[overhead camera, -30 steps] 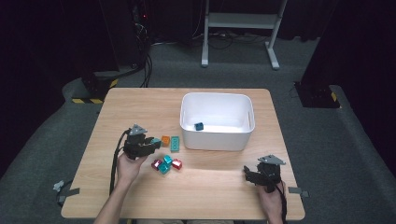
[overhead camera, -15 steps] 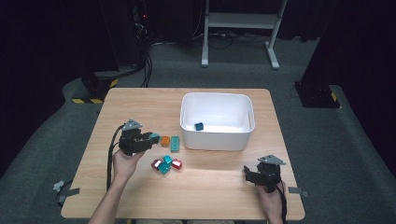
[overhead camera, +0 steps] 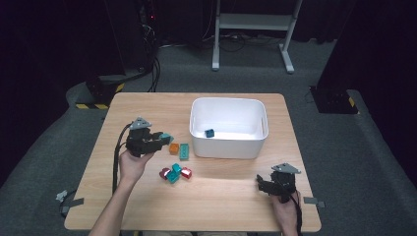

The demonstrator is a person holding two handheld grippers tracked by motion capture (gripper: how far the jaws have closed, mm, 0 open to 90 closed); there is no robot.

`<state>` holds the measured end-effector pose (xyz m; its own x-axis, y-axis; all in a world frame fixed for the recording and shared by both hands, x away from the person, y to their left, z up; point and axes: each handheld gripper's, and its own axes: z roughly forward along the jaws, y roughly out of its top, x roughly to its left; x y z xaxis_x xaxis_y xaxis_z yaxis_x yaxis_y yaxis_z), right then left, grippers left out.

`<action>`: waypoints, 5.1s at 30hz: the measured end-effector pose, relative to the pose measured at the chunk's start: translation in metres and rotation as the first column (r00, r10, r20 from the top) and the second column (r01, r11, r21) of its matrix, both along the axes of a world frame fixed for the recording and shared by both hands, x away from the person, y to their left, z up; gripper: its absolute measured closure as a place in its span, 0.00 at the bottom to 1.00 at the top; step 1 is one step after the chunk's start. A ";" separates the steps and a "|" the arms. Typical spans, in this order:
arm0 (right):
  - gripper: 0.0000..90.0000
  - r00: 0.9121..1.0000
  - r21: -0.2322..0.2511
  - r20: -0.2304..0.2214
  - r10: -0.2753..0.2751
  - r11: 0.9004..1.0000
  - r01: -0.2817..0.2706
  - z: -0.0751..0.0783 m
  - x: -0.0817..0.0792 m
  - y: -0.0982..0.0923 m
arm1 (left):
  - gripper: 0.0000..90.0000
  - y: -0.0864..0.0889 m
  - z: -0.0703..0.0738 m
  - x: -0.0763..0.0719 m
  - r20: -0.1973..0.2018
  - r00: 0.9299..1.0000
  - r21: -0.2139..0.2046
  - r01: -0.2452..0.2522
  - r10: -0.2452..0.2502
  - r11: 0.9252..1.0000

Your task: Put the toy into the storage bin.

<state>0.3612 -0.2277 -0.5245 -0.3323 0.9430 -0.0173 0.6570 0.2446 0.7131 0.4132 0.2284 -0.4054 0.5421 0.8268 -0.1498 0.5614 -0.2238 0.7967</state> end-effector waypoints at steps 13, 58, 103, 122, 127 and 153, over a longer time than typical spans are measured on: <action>0.19 1.000 0.000 0.000 0.000 1.000 0.000 0.000 0.000 0.000 | 0.65 -0.014 0.024 0.010 0.032 0.999 -0.014 0.039 -0.039 0.999; 0.19 1.000 -0.001 0.001 0.003 1.000 -0.003 0.000 0.000 0.000 | 0.65 -0.084 0.051 0.046 0.037 0.986 -0.054 0.165 -0.163 0.985; 0.19 1.000 -0.002 0.000 0.005 1.000 -0.005 0.000 0.000 0.000 | 0.48 -0.106 0.036 0.049 0.031 0.989 0.005 0.146 -0.146 0.989; 0.19 1.000 -0.002 0.001 0.006 1.000 -0.006 0.000 0.000 0.000 | 0.43 -0.071 0.038 0.026 0.061 0.993 -0.016 0.099 -0.097 0.995; 0.19 1.000 -0.002 0.000 0.005 1.000 -0.005 0.000 0.000 0.000 | 0.42 -0.059 0.038 0.016 0.069 0.995 -0.022 0.078 -0.076 0.997; 0.19 1.000 -0.001 0.001 0.005 1.000 -0.005 0.000 0.000 0.000 | 0.39 0.010 -0.016 -0.043 0.024 0.999 -0.048 -0.025 0.027 0.999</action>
